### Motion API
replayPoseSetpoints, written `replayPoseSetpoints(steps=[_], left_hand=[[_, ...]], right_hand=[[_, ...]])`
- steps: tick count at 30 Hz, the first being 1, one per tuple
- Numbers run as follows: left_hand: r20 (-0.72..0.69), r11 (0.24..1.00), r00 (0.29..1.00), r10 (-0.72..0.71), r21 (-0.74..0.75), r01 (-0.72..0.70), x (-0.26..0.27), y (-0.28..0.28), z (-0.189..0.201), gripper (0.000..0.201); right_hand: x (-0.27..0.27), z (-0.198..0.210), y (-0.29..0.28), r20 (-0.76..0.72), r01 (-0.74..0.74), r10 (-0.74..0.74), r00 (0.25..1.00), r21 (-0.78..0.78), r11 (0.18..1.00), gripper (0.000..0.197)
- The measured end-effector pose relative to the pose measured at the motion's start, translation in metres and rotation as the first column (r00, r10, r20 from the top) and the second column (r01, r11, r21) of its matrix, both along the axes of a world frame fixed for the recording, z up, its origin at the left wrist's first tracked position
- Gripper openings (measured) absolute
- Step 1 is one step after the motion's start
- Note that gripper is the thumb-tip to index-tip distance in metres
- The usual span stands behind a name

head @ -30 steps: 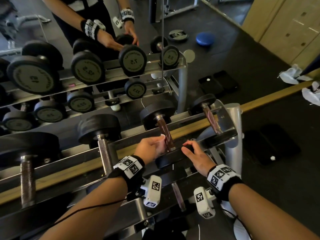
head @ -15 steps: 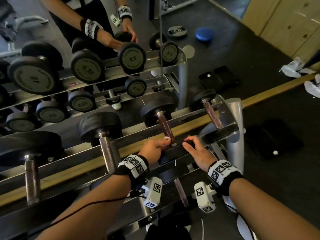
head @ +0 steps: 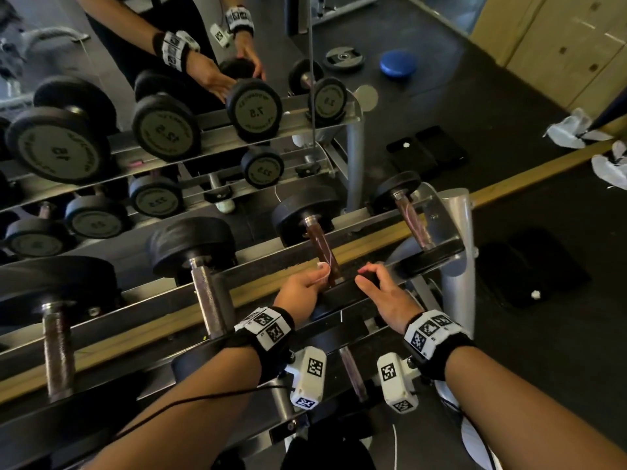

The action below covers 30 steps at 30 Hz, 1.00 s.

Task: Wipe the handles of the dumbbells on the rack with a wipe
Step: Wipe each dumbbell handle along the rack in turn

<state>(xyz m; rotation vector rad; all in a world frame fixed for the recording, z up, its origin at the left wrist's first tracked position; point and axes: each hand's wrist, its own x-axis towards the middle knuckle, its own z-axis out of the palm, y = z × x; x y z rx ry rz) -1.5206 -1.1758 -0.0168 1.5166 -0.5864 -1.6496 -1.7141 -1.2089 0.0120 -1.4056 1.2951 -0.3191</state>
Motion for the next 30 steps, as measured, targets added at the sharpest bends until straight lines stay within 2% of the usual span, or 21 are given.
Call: replayPoseSetpoints(steps=[4, 6, 7, 10, 14, 17, 23, 27, 30], left_hand=[[0.081, 0.997, 0.994, -0.071, 0.032, 0.069, 0.009, 0.005, 0.011, 0.023], [0.091, 0.999, 0.995, 0.039, 0.017, -0.041, 0.016, 0.004, 0.013, 0.023], [0.085, 0.989, 0.986, 0.143, 0.014, -0.145, 0.019, 0.002, 0.015, 0.024], [0.116, 0.932, 0.926, 0.359, -0.007, -0.361, 0.028, -0.006, 0.014, 0.033], [0.134, 0.902, 0.892, 0.431, -0.053, -0.428, 0.023, -0.024, 0.010, 0.037], [0.068, 0.880, 0.878, 0.475, -0.022, -0.474, 0.014, -0.043, 0.010, 0.039], [-0.082, 0.904, 0.901, 0.425, -0.019, -0.428, 0.001, -0.057, 0.011, 0.046], [-0.068, 0.913, 0.913, 0.402, -0.041, -0.405, -0.004, -0.045, 0.009, 0.037], [-0.036, 0.940, 0.940, 0.340, -0.028, -0.341, -0.002, -0.031, 0.006, 0.042]], right_hand=[[0.000, 0.000, 0.001, -0.001, -0.003, 0.003, 1.000, 0.005, 1.000, 0.025], [0.000, 0.000, 0.000, 0.007, -0.002, 0.002, 1.000, 0.011, 1.000, 0.026], [0.000, -0.001, 0.000, 0.011, -0.001, 0.000, 1.000, 0.015, 1.000, 0.025], [-0.001, -0.004, 0.001, 0.025, -0.004, 0.003, 1.000, 0.024, 1.000, 0.026], [-0.001, -0.005, 0.001, 0.046, -0.011, 0.010, 0.999, 0.029, 1.000, 0.027], [0.001, -0.005, 0.000, 0.075, 0.006, -0.010, 0.997, 0.050, 0.999, 0.027], [0.001, -0.003, 0.000, 0.074, 0.017, -0.021, 0.997, 0.050, 0.999, 0.027], [0.001, -0.005, 0.000, 0.060, 0.017, -0.020, 0.998, 0.048, 0.999, 0.026], [0.002, -0.005, 0.000, 0.073, 0.023, -0.027, 0.997, 0.051, 0.998, 0.026]])
